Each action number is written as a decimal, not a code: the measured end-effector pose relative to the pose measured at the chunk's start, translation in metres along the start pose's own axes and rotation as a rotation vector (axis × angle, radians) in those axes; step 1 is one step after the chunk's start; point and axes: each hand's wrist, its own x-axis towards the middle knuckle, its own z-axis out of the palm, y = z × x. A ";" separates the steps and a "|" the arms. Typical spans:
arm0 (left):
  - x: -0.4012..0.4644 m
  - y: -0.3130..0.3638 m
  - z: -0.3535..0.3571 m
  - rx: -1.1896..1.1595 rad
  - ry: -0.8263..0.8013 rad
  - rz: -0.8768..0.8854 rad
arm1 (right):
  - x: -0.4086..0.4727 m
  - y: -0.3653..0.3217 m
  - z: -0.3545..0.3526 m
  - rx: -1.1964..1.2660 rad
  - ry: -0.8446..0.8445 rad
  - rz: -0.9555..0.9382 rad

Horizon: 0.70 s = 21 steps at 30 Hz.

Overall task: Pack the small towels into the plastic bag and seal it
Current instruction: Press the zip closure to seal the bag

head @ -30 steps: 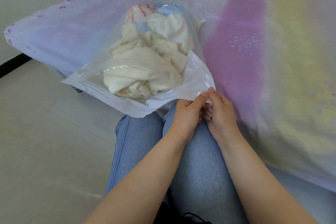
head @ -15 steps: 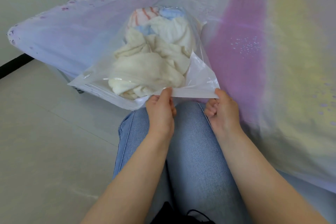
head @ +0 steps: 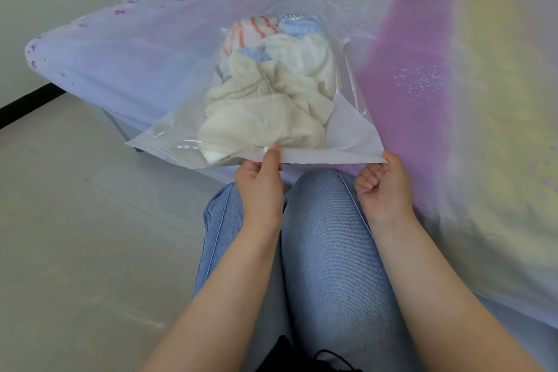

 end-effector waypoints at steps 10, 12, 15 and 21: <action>-0.001 -0.003 -0.006 0.367 -0.122 0.095 | -0.063 0.068 0.051 -0.548 -0.394 0.128; -0.006 -0.005 -0.026 0.504 -0.039 0.307 | -0.061 0.065 0.054 -0.503 -0.359 0.075; -0.017 -0.003 -0.054 0.571 0.156 0.701 | -0.062 0.062 0.053 -0.473 -0.307 0.046; -0.008 0.005 -0.069 1.187 0.065 0.665 | -0.067 0.069 0.050 -0.417 -0.320 -0.012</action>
